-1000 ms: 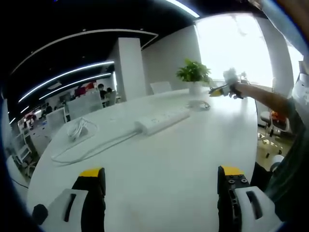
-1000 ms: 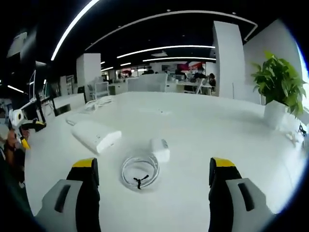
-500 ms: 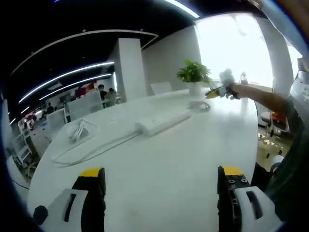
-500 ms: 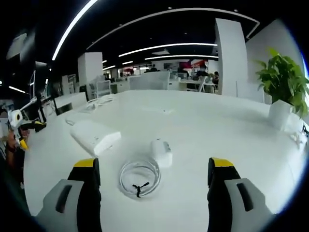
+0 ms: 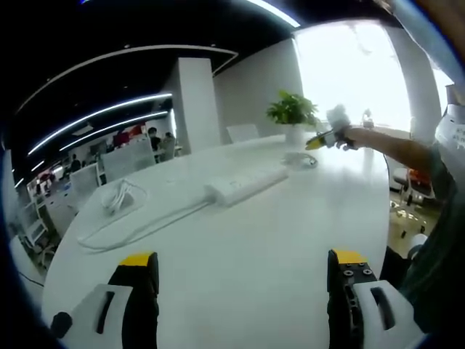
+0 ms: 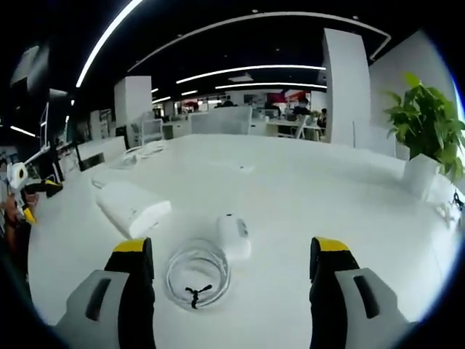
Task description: Straighten the power strip on the desk, plug the charger into it
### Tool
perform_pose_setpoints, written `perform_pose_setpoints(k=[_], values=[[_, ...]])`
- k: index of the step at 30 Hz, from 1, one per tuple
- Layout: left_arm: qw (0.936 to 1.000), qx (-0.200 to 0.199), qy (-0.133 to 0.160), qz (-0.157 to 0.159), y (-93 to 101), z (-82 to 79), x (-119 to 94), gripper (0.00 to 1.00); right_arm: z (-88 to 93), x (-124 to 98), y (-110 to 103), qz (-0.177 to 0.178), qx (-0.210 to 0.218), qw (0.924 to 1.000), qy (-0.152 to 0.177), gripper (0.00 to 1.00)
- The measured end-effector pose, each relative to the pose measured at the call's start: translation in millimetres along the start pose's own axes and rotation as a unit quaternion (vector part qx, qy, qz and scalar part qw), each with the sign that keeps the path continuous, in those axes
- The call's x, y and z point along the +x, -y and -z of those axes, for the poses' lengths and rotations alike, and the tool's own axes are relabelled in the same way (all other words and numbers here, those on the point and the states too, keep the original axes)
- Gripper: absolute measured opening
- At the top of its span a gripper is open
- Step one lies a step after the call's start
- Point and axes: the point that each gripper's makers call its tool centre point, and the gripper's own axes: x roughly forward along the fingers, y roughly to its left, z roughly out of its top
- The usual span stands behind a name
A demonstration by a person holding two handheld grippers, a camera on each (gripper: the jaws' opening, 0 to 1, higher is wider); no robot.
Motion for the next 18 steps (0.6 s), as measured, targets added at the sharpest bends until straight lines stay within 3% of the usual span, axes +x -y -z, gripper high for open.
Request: perform_pose_setpoints(k=[18], values=[[1.0000, -0.002, -0.006, -0.002, -2.5, 4.3, 3.2, 1.00, 3.1, 16.6, 6.1, 0.006, 0.004, 1.0000, -0.005, 0.86]])
